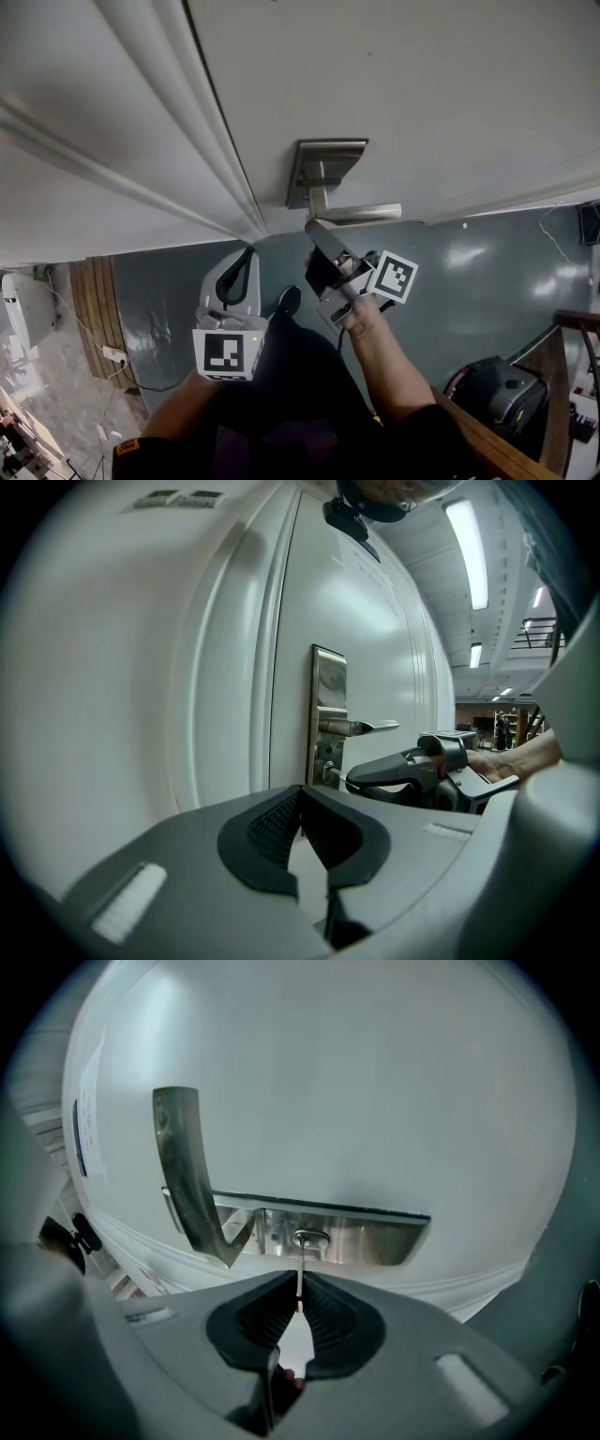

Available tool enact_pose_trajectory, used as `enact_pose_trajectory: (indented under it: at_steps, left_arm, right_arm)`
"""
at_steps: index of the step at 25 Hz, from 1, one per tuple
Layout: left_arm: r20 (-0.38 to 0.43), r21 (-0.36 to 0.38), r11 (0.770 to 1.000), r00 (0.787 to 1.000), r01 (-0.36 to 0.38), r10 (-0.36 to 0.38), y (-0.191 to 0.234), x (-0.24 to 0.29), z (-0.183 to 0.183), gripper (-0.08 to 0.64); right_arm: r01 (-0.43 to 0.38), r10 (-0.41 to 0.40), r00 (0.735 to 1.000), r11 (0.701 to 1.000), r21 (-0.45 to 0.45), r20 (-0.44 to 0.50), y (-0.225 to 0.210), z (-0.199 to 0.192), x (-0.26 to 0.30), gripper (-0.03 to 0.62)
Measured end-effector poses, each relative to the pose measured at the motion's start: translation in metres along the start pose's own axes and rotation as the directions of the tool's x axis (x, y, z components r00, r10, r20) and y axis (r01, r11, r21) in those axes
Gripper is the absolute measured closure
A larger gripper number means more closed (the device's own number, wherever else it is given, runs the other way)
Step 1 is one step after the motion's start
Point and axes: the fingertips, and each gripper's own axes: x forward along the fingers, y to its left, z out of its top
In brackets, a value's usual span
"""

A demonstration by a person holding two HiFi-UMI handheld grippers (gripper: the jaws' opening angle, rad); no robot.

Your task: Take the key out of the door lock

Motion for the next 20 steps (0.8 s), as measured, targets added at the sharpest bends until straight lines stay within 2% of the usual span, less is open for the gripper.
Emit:
enact_pose_trajectory:
  at_steps: [11,20]
  left_arm:
    - [0.041,0.013,0.997,0.996,0.078,-0.078,-0.014,-0.030,0.010,0.541]
    - [0.062,0.046,0.985,0.984,0.166,-0.169,-0.017,-0.098,0.009,0.541]
  right_arm:
    - [-0.004,0.005,0.997,1.000,-0.018,0.071,0.018,-0.039,-0.042,0.577]
    - [-0.014,0.024,0.994,0.996,-0.094,0.105,0.054,-0.110,-0.067,0.577]
